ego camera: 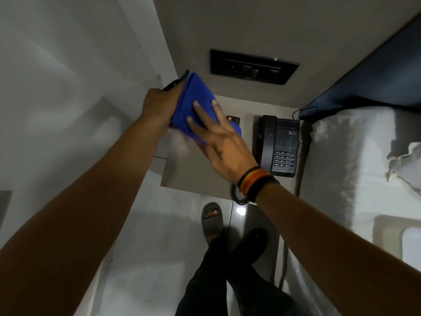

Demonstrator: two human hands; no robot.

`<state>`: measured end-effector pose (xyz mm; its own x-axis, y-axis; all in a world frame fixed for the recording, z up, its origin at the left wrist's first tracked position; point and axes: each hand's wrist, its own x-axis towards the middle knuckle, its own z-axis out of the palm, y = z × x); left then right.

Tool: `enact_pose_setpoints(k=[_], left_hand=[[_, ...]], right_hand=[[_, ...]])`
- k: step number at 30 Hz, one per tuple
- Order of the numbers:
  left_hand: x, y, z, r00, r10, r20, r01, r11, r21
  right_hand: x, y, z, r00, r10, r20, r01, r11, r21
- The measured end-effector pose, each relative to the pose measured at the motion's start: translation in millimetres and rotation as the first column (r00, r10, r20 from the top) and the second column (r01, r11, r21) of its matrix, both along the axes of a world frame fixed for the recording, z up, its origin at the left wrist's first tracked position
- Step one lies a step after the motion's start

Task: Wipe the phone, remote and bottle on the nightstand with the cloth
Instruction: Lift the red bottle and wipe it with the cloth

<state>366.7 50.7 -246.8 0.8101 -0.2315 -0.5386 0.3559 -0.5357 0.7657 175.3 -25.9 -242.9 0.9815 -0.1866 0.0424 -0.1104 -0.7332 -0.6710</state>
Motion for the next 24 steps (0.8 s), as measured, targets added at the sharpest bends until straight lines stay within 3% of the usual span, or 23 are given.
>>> enact_pose_setpoints(k=[3,8,10,11,13,16,19,21,24], left_hand=[[-11,10,6,0.996,-0.001,-0.095,0.003,1.000,0.024],[-20,24,1,0.995,0.034,-0.092,-0.027,0.997,0.073],[-17,30,-2,0.994,0.064,-0.091,-0.057,0.995,0.086],[-15,33,-4,0.994,0.073,-0.085,-0.065,0.994,0.093],[-15,36,-5,0.998,0.055,-0.043,-0.050,0.991,0.125],[-19,36,-9,1.000,0.015,0.007,-0.016,0.987,0.159],[-18,33,-14,1.000,-0.020,-0.017,0.022,0.992,0.122],[-14,32,-11,0.995,-0.009,-0.102,0.016,0.997,0.076],[-15,29,1,0.987,0.000,-0.159,0.011,0.997,0.073]], right_hand=[[-32,7,-27,0.991,0.134,-0.013,-0.134,0.966,-0.223],[-93,16,-52,0.953,0.210,-0.218,-0.269,0.918,-0.293],[-108,17,-51,0.955,0.096,-0.282,-0.158,0.965,-0.208],[-112,16,-46,0.963,-0.002,-0.271,-0.025,0.995,-0.096],[-108,11,-28,0.962,-0.216,-0.166,0.237,0.965,0.117],[-69,7,3,0.933,-0.351,0.076,0.333,0.925,0.182],[-21,16,22,0.962,-0.236,0.138,0.223,0.970,0.100],[-9,27,14,0.999,-0.033,0.022,0.036,0.988,-0.148],[-22,43,-14,0.956,0.247,-0.161,-0.291,0.877,-0.383]])
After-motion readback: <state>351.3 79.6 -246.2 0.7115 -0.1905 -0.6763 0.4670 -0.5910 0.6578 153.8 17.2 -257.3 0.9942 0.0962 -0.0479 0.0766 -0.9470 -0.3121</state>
